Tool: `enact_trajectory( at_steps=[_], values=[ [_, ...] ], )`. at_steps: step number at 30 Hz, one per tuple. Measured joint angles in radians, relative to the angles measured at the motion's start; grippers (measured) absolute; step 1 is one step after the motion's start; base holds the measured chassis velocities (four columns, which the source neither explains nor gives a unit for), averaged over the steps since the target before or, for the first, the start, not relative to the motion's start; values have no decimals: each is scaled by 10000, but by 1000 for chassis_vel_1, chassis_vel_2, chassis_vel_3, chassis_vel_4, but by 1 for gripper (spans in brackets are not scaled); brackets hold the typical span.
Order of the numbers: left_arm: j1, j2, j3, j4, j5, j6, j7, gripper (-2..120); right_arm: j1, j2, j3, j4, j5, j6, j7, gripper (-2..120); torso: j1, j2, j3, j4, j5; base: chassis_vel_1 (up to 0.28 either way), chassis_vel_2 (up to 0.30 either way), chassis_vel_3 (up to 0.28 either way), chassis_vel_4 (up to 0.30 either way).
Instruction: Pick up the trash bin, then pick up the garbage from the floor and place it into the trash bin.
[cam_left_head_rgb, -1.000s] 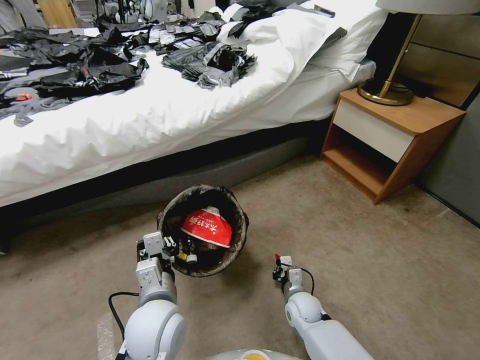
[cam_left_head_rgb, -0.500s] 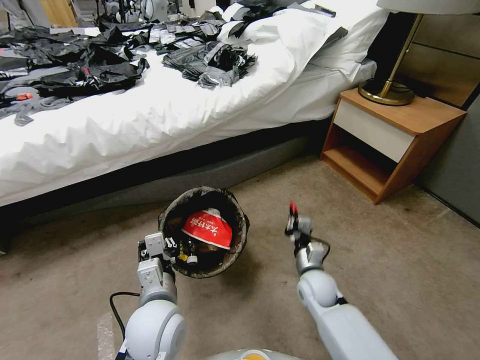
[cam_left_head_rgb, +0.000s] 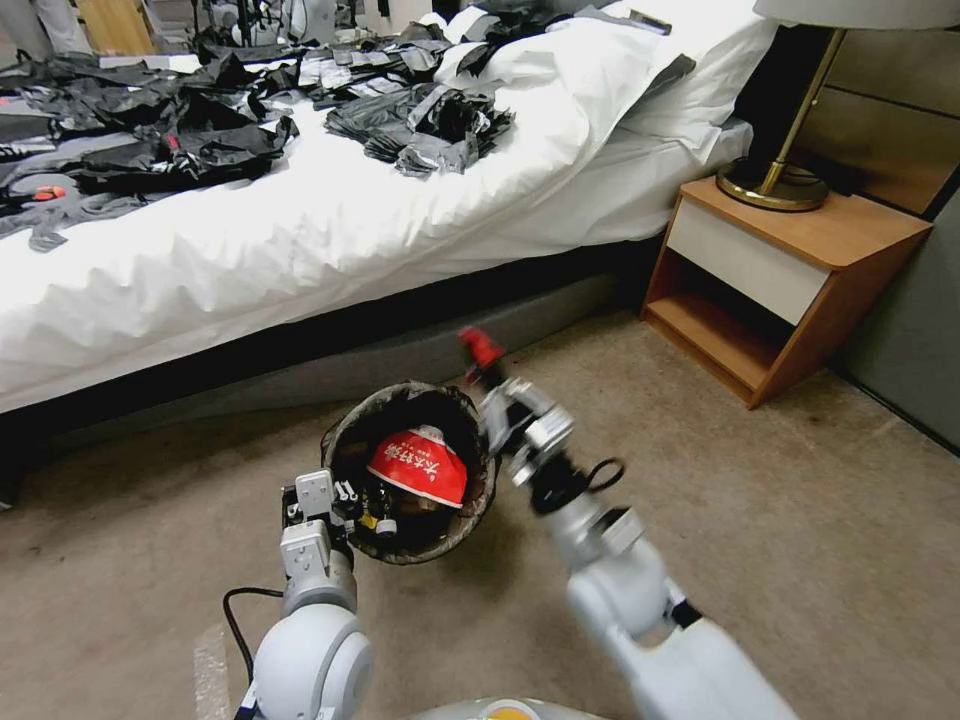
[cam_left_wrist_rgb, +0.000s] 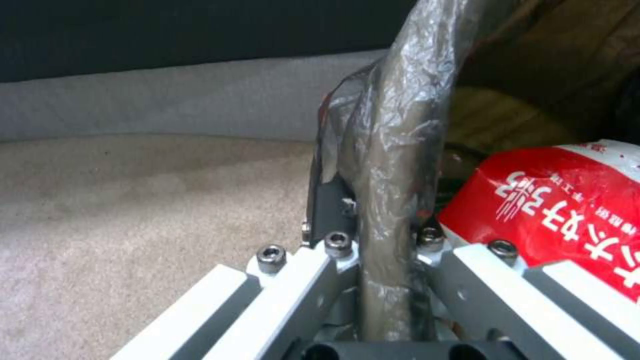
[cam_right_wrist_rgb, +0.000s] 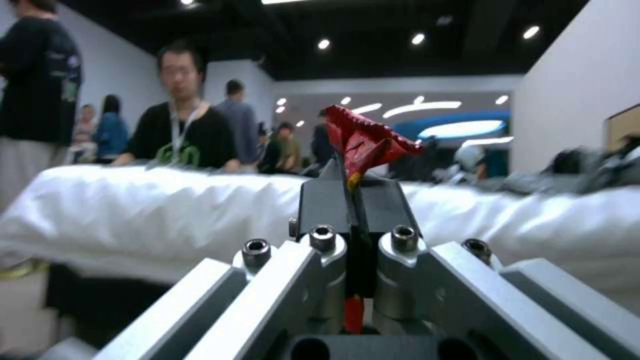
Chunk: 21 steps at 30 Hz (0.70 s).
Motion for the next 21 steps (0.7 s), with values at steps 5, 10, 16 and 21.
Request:
enact_trajectory(
  at_steps=[5, 10, 16, 21],
  values=[
    [15, -25, 44, -53, 7, 29, 0, 0, 191, 55, -676, -524, -106, -6, 135, 0, 0, 0, 0, 0, 0, 0, 0, 0, 0],
    [88, -54, 70, -165, -39, 124, -1, 0, 527, 203, -1176, -1410, -64, -27, 293, 0, 0, 0, 0, 0, 0, 0, 0, 0, 0],
    [52, -136, 132, -186, -58, 148, -2, 0, 836, 369, -1300, -2406, 75, -26, 391, 0, 0, 0, 0, 0, 0, 0, 0, 0, 0],
    [61, -156, 160, -208, -58, 151, -2, 0, 953, 445, -1300, -2806, 116, -196, 455, 0, 0, 0, 0, 0, 1, 0, 0, 0, 0]
  ],
)
